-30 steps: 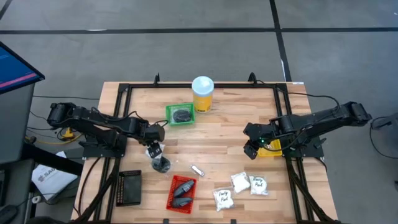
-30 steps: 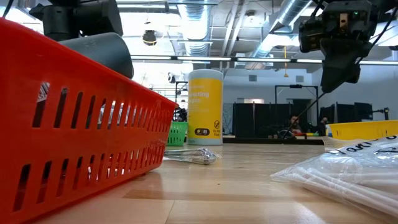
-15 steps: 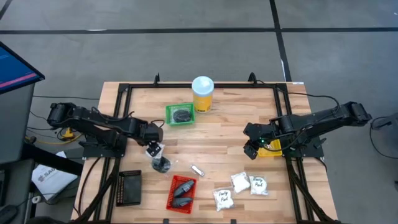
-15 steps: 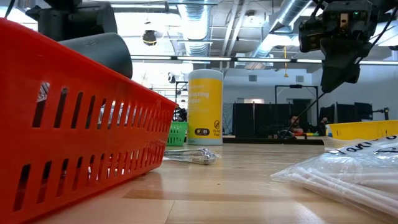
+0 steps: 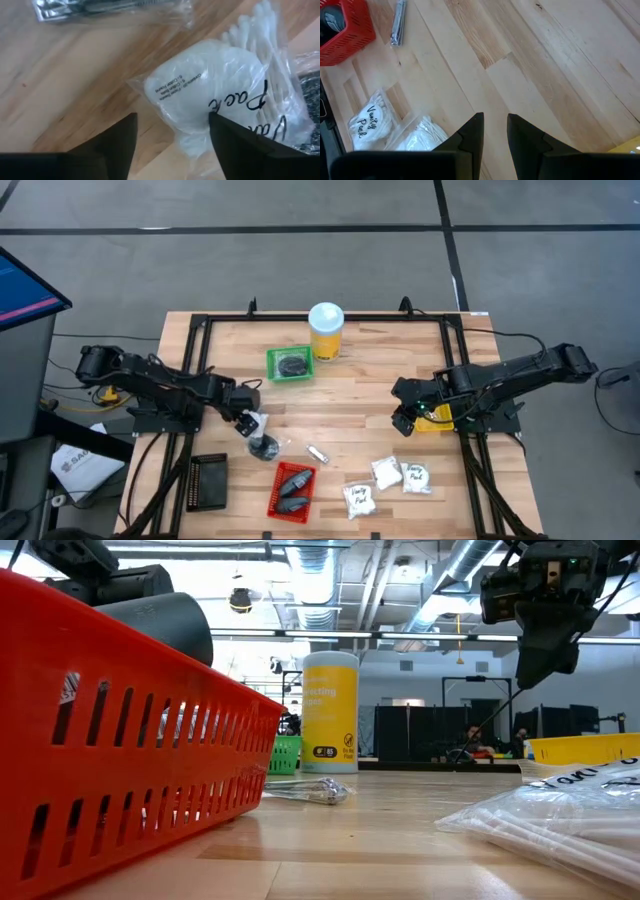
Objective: Pick & Place Travel size toiletries
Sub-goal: Put the white cotton pack into the black bin
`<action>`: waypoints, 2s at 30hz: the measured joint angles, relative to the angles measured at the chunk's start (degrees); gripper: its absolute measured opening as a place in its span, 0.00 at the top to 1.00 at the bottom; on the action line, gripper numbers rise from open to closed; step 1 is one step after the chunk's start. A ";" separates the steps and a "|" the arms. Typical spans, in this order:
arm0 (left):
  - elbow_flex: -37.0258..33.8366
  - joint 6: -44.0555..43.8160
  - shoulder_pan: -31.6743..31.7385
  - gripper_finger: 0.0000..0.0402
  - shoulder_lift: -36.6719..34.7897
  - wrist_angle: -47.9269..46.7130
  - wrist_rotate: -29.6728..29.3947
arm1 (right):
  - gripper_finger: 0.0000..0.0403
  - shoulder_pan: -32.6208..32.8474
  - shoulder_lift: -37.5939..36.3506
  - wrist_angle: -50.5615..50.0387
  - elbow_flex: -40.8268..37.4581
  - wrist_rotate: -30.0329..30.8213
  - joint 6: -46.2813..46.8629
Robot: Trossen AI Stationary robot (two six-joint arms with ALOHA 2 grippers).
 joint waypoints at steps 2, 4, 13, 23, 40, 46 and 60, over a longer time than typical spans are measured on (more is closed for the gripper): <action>-0.62 -0.04 0.00 0.48 -0.03 0.30 0.23 | 0.81 0.00 0.00 0.00 0.00 0.00 0.00; -0.99 -0.07 0.00 0.55 -0.14 0.32 0.41 | 0.81 0.00 0.00 0.00 0.00 0.00 0.00; -1.27 1.41 -0.02 0.97 -2.28 0.38 0.68 | 0.81 0.00 0.00 0.02 0.00 0.00 0.00; -1.28 1.15 0.00 0.99 -12.77 0.01 2.56 | 0.81 -0.02 0.01 2.00 0.00 0.09 -1.38; 10.44 1.16 -6.84 1.00 -22.52 -22.74 10.25 | 0.81 -0.02 0.02 2.20 0.00 0.09 -2.60; 13.37 -1.23 -13.26 1.00 -22.50 -25.46 12.52 | 0.81 -0.02 0.00 2.34 0.00 0.09 -2.58; 13.39 -9.21 -27.62 1.00 -15.97 -28.11 16.53 | 0.81 -0.07 0.01 2.56 0.00 0.07 -2.99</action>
